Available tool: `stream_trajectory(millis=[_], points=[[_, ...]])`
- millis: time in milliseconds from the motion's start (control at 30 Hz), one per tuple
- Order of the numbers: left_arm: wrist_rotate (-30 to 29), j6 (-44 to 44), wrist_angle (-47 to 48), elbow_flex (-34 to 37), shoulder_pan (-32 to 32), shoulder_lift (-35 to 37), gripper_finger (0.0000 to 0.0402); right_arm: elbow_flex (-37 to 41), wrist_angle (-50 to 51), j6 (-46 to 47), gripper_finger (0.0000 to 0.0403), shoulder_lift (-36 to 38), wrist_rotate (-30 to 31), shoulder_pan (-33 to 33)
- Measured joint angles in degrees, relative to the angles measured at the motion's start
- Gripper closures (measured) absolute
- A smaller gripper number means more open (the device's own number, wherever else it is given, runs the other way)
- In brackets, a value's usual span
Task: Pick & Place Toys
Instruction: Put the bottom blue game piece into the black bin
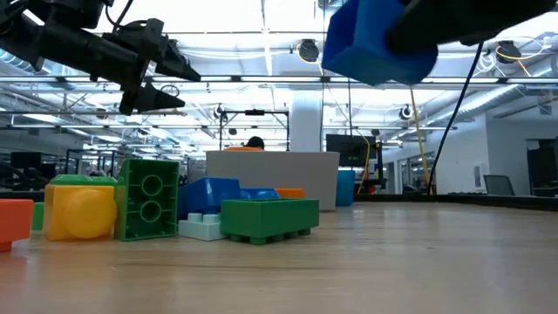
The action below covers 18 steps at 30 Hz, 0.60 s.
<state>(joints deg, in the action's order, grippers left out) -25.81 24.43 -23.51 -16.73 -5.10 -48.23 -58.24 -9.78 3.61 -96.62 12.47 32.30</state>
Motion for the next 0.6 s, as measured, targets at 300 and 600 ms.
stream_trajectory(millis=[300, 600], points=[[0.3, -0.4, -0.7, 0.0, 0.0, -0.1, 0.0016, 0.0, -3.7, -2.9, 0.0295, 0.0, 1.2, -1.5], [0.3, 8.3, -0.7, 0.0, 0.0, -0.1, 0.0029, 0.0, -5.9, -6.5, 0.0295, 0.0, 1.2, -7.2]])
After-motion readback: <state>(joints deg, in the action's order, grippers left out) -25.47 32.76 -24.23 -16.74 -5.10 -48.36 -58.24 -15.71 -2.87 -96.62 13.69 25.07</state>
